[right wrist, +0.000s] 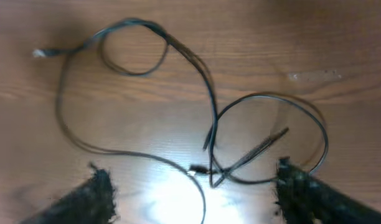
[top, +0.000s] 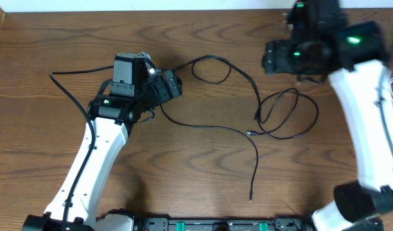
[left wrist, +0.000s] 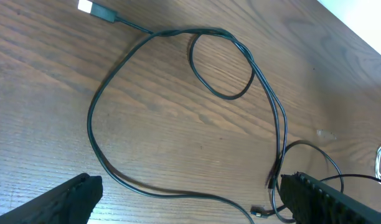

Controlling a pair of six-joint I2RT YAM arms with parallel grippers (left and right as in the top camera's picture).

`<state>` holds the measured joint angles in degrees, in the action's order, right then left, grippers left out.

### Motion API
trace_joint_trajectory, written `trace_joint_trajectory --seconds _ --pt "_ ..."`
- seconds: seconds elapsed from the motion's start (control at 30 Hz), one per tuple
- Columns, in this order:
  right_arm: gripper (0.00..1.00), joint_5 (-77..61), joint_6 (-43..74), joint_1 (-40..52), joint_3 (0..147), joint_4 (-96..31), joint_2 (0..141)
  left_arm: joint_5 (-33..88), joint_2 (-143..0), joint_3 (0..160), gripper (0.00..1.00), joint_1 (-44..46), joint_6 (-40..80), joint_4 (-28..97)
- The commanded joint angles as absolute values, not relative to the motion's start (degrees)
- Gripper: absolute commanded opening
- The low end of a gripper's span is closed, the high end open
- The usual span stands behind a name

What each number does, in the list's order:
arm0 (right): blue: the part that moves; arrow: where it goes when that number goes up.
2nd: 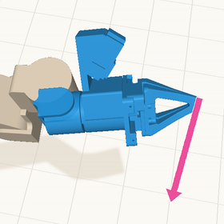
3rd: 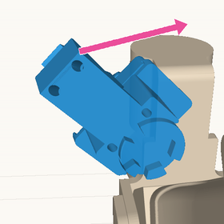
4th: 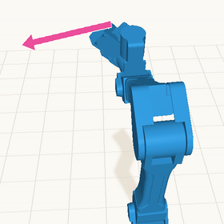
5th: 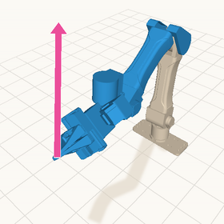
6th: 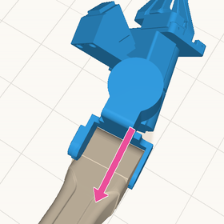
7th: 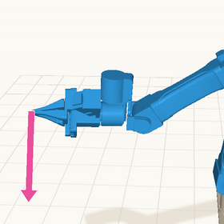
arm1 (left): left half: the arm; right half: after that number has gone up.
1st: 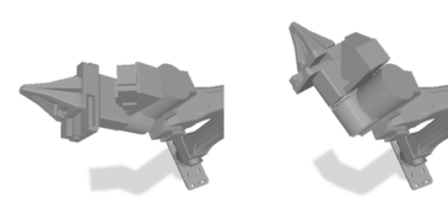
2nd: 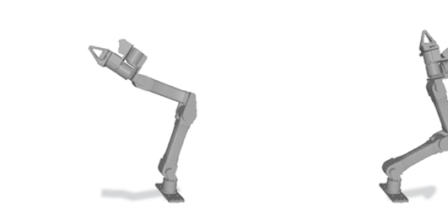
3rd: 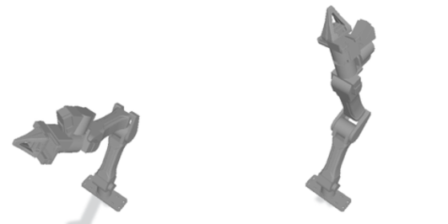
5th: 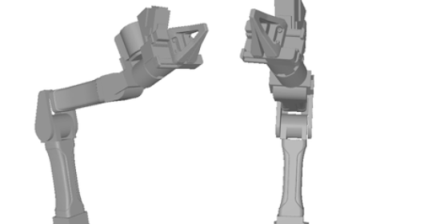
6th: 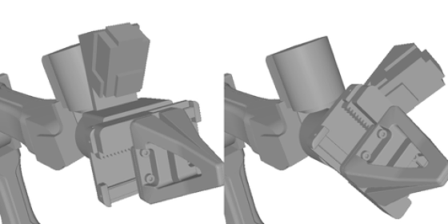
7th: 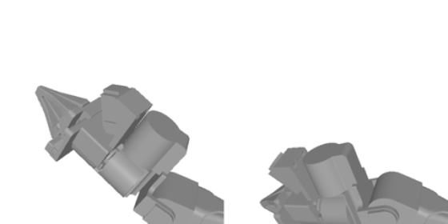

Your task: Untangle cables

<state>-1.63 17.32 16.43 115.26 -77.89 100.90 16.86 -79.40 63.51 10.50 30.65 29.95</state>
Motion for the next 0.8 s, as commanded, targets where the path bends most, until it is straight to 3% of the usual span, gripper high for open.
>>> trace_joint_trajectory --seconds 0.0,0.23,0.5,0.6,0.67,0.73,0.77 --pt "0.75 4.4 16.6 16.7 114.6 -74.0 105.8 17.3 -79.5 63.9 0.98 10.5 30.9 30.0" --pt "0.70 -2.3 3.9 16.6 114.6 -62.2 120.4 17.3 -79.5 63.9 0.98 10.5 30.9 30.0" --pt "0.61 -5.1 -5.8 16.6 114.6 -62.0 131.8 17.3 -79.5 63.9 0.98 10.5 30.9 30.0" --pt "0.39 -4.9 -6.3 16.6 114.6 -62.4 135.3 17.3 -79.5 63.9 0.98 10.5 30.9 30.0" --pt "0.16 -4.8 -6.3 16.6 114.6 -62.8 135.5 17.3 -79.5 63.9 0.98 10.5 30.9 30.0" --pt "0.02 -4.6 -6.3 16.6 114.7 -63.1 134.7 17.3 -79.5 63.9 0.98 10.5 30.9 30.0" --pt "0.01 -4.7 -6.2 16.6 114.7 -63.2 134.1 17.3 -79.5 63.9 0.98 10.5 30.9 30.0"
